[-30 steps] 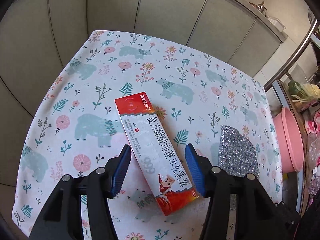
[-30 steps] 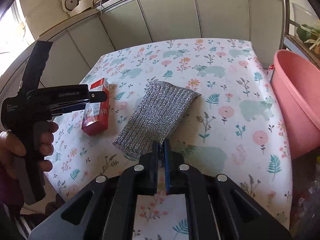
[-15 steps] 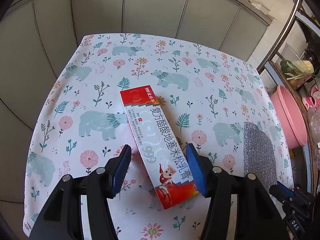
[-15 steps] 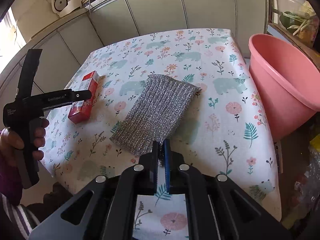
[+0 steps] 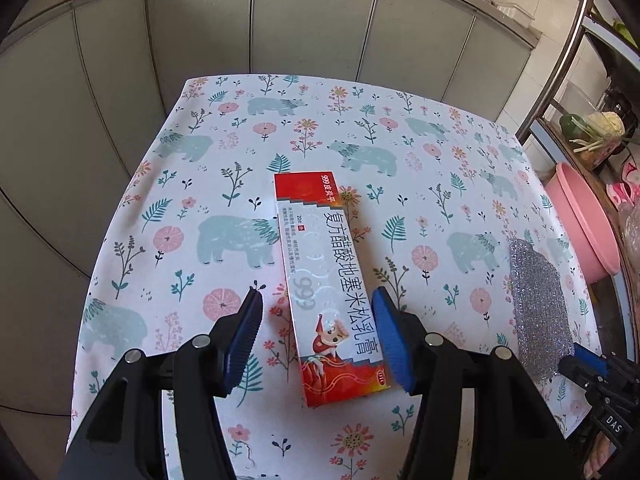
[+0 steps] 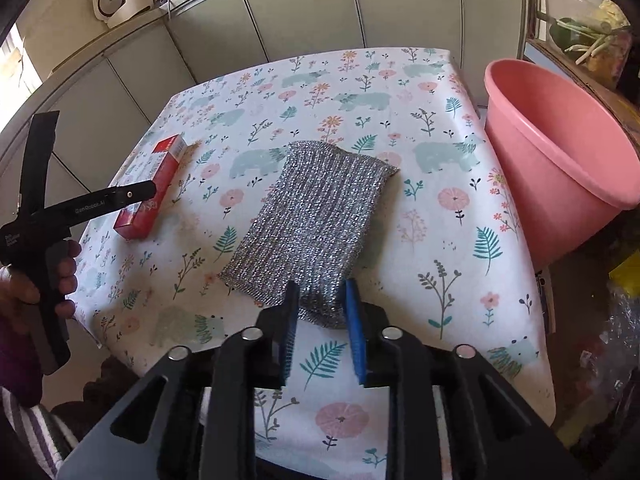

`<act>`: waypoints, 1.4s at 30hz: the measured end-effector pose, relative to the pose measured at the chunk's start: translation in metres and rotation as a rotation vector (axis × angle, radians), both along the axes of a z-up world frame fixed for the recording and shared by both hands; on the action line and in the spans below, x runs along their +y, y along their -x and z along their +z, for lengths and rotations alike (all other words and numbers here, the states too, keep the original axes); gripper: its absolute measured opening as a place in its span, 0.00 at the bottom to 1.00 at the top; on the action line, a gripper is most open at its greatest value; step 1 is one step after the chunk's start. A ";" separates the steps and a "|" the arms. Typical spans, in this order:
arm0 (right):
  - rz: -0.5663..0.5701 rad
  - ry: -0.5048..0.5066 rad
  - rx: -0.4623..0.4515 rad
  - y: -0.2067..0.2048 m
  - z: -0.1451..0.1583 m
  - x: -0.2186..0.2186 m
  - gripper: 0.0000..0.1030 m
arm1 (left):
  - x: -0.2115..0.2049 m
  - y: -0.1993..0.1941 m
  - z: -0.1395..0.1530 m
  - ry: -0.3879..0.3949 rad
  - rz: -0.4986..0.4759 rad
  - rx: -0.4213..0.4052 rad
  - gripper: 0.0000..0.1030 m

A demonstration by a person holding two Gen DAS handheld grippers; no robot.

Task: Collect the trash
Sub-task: 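Grasp the red medicine box with the left tool while the right tool grasps the grey scrubber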

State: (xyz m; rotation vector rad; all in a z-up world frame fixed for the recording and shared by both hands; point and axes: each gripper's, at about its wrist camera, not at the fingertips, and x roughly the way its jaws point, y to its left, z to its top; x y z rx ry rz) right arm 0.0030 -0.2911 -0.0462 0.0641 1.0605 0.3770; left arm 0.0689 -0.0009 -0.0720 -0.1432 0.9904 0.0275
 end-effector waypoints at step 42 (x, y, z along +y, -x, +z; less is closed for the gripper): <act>0.014 -0.033 -0.307 0.009 0.059 0.004 0.06 | 0.015 0.024 0.013 -0.025 0.028 -0.113 0.37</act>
